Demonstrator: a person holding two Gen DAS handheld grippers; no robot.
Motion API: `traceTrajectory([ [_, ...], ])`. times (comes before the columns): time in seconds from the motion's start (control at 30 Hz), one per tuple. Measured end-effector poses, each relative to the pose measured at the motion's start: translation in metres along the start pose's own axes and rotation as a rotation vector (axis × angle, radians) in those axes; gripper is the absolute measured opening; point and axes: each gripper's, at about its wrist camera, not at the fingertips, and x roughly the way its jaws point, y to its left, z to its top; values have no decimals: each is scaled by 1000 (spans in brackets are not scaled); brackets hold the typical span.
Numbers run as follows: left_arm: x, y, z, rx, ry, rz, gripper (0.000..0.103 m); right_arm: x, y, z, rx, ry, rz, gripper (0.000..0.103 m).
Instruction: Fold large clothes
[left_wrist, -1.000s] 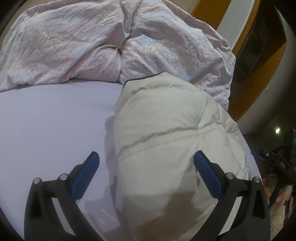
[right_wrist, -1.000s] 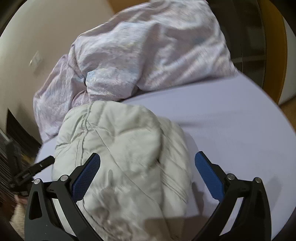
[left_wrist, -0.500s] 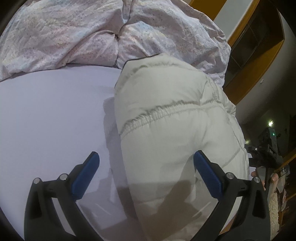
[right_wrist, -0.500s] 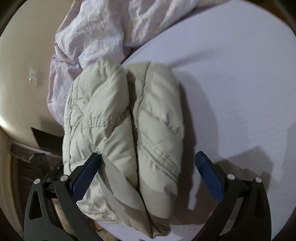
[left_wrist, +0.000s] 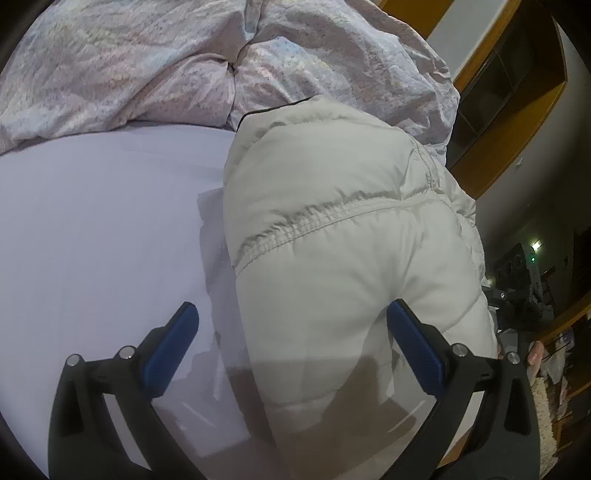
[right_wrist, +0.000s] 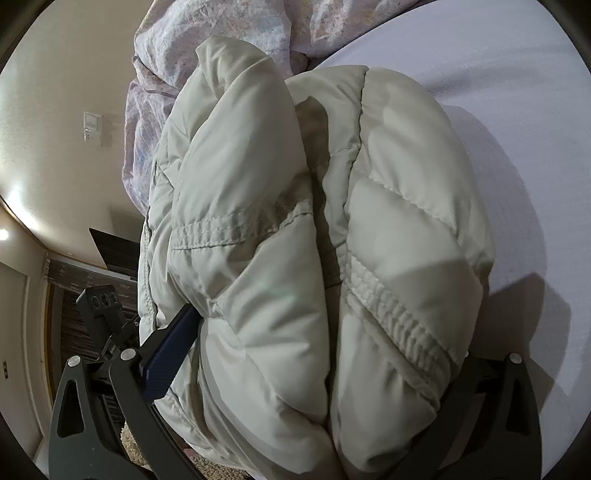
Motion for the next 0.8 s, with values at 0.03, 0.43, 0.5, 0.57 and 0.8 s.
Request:
traceTrajectory([
  [0.03,-1,-1,0,8,-7,9,101,0,1,0,3,0,-2,102],
  [0.43,-3,-2,-4,17,-30,5,101,0,1,2,8,-3,-4,102],
  [0.5,-1,1,-3,0,-25,-16,101,0,1,2,7,-3,-4,102],
  [0.57,5,8,-1,-48,-7,-78,101,1,0,1,7,-5,-5,102],
  [0.8,38,28,0,-261,61,-298,101,1,0,1,6,-1,-4,102],
])
